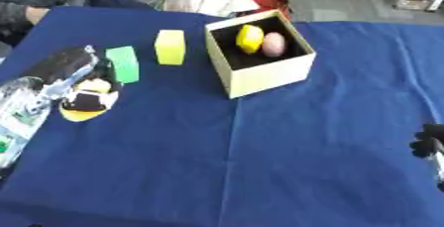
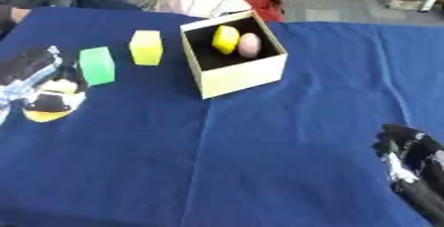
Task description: Pick up objects on the table and place them in the box.
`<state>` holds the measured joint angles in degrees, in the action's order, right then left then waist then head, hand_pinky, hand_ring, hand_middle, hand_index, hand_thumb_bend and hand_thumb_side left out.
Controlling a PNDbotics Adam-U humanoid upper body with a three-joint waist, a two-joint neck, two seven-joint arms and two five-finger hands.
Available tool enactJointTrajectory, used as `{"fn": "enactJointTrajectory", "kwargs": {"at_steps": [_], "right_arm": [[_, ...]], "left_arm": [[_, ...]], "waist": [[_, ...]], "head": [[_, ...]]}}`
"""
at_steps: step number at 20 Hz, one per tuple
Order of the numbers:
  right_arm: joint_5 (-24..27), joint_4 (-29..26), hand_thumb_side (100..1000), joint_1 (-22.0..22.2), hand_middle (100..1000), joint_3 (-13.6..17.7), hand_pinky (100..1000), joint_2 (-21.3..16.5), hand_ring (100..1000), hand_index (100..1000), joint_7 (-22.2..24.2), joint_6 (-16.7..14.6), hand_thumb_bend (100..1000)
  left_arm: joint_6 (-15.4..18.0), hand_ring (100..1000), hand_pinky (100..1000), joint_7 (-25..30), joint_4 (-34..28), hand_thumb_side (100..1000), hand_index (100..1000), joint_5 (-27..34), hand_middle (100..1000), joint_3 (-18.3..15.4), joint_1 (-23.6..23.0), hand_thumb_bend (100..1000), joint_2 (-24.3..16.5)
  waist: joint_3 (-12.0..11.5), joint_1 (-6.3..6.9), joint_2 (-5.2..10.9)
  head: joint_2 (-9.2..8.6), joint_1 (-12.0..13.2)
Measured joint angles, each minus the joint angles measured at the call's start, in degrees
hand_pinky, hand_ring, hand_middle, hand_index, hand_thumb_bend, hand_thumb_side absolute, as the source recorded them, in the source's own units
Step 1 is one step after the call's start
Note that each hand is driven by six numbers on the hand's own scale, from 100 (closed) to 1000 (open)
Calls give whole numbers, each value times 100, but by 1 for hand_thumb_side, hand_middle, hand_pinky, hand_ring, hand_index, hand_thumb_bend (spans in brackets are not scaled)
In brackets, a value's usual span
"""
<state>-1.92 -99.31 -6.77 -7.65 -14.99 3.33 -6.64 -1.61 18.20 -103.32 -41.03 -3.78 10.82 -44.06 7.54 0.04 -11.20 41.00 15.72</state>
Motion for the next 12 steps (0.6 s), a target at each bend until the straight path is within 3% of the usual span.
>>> {"fn": "enactJointTrajectory", "kwargs": {"at_steps": [3,8,12], "right_arm": [[0,0,405,2,641,-7,655,-1,656,763,6,4,100],[0,3,401,3,641,-30,655,-2,656,763,26,13,100],[0,5,406,0,640,-78,655,-2,656,763,71,12,100]], "left_arm": [[127,147,338,159,14,236,543,243,233,195,565,100,-142],[438,156,342,695,500,225,550,471,241,753,1893,100,-191],[684,156,341,1055,1187,228,548,395,239,1184,2906,100,92]], "waist": [[33,5,0],[173,5,6],[335,5,6]], "head": [[-4,0],[-28,15],[-31,77]]}}
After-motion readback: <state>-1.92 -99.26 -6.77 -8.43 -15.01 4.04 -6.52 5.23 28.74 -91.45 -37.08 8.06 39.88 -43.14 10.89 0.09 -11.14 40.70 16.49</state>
